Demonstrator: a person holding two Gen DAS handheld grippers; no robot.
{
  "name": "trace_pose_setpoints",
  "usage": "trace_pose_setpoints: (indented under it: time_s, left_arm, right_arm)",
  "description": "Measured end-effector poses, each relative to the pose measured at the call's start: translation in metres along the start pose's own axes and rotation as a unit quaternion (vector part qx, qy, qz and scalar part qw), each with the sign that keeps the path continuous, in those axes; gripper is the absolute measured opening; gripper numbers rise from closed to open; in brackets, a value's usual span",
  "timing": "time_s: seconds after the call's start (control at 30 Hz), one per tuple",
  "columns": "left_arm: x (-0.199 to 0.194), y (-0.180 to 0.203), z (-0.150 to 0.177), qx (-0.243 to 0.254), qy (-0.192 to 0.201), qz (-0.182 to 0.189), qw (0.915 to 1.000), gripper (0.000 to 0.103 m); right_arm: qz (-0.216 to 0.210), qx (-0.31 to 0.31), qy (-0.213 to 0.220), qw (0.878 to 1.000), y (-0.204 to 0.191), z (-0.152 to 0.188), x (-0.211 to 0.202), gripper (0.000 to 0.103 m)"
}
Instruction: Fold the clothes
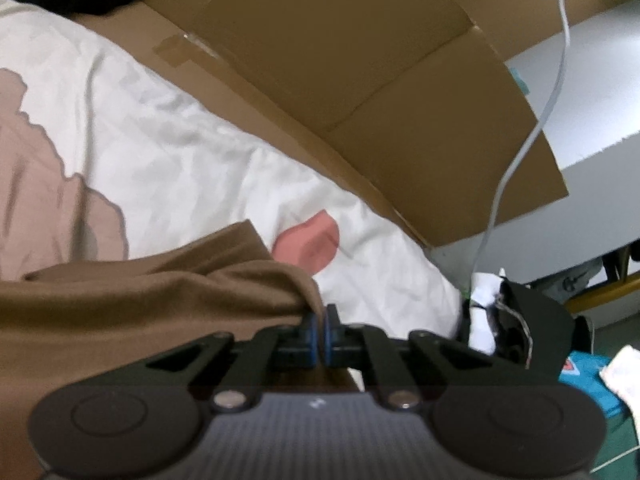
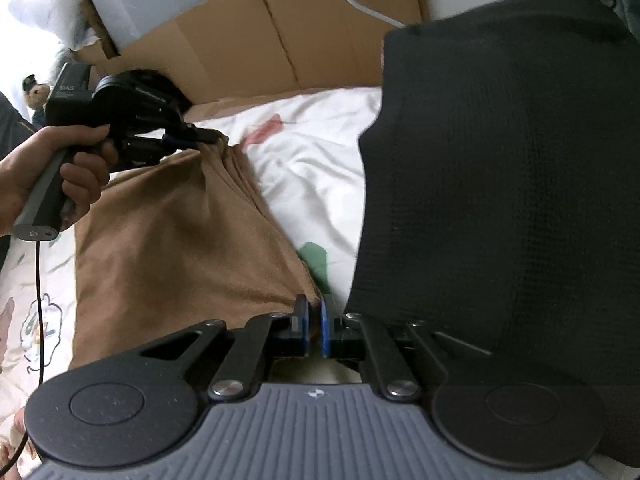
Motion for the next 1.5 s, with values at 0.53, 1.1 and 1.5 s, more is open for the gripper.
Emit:
trace_pose_setpoints:
  time_s: [0.53,1.1,1.5]
  left_arm:
    - [-0.101,-0.012,-0.015,0.149,-0.002,-0.077,0.9859,0.063]
    - [-0.156,-0.108,0.031,0.131,-0.049,-0.152,0.9785,0.071]
    - [-0.161,-0.167,0.045,0.004,0.017,-0.048,0.9987,0.070]
  right_arm:
    - [0.001,-0.061,0.026,0.998,-0.014,-0.006,-0.030,0.018]
    - [-0.013,-0.148,0.009,0.989,-0.065,-0.030,0.014,0.038]
    - [-0.001,-0.138,-0.029,0.990,-0.049,-0.028,0.034,0.005]
Point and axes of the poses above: each gripper's, at about its wrist camera, not at the fingertips, and x roughly the way its jaws point, y to its right, z to its underside, the point moved 4 cm from there along x, roughly the way its jaws point, and after that the axes turned 15 degrees about x, right-handed, at the moved point
